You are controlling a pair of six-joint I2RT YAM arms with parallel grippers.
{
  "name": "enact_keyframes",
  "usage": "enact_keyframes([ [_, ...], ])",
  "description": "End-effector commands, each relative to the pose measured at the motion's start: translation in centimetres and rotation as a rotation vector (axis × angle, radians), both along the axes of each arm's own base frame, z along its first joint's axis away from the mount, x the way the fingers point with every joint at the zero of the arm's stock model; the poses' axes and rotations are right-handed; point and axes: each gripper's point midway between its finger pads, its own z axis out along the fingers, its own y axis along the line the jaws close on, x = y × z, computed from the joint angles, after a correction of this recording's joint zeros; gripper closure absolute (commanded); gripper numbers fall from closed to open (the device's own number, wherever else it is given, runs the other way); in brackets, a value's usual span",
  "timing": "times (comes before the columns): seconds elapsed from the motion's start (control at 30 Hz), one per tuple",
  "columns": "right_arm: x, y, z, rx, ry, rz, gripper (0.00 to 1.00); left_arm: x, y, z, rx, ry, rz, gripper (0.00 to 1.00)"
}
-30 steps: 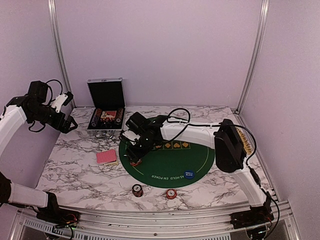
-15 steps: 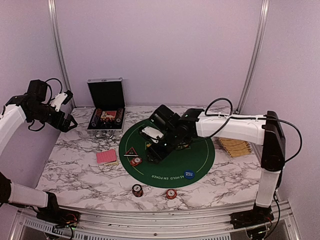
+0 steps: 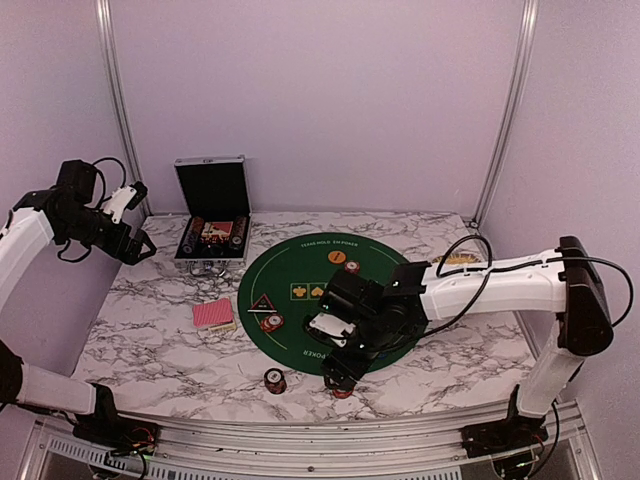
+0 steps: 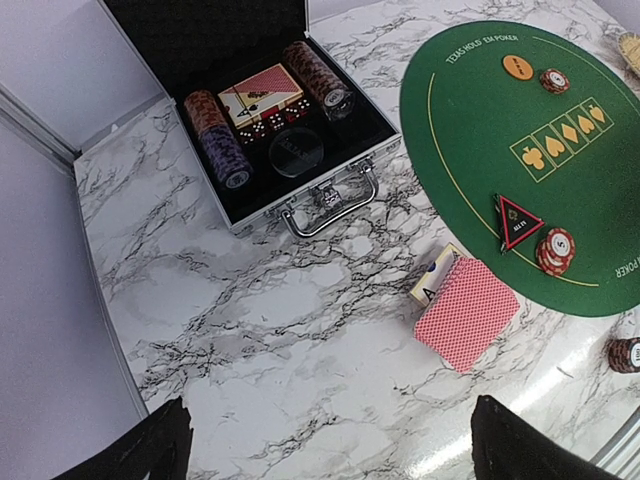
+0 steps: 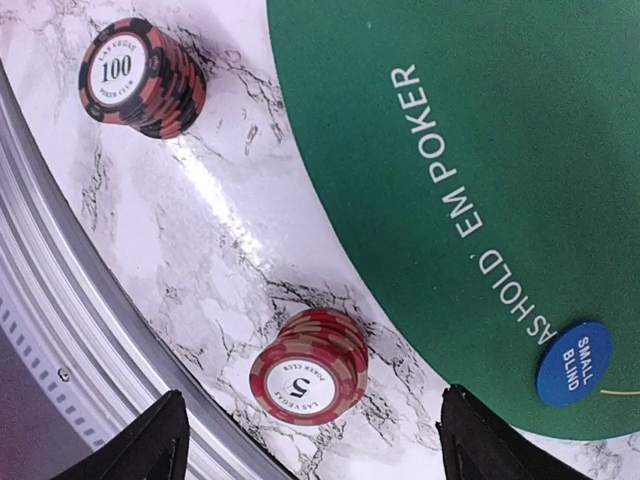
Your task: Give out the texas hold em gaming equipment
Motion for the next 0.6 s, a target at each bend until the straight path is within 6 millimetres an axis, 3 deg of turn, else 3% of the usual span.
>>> enact_keyframes([
  [0.0, -0.2, 0.9, -1.2, 0.005, 0.006, -0.007, 0.16, -0.3, -0.4, 0.2, -0.013, 0.022, -0.018, 0.01],
  [0.4, -0.4, 1.1, -3.7, -0.053, 0.008, 0.029, 0.18, -0.5, -0.2, -0.1, 0.002, 0.028, -0.018, 0.01],
  [0.57, -0.7, 0.8, -4.3, -0.063, 0.022, 0.033, 0.27, -0.5, -0.2, -0.1, -0.002, 0.031, -0.020, 0.01],
])
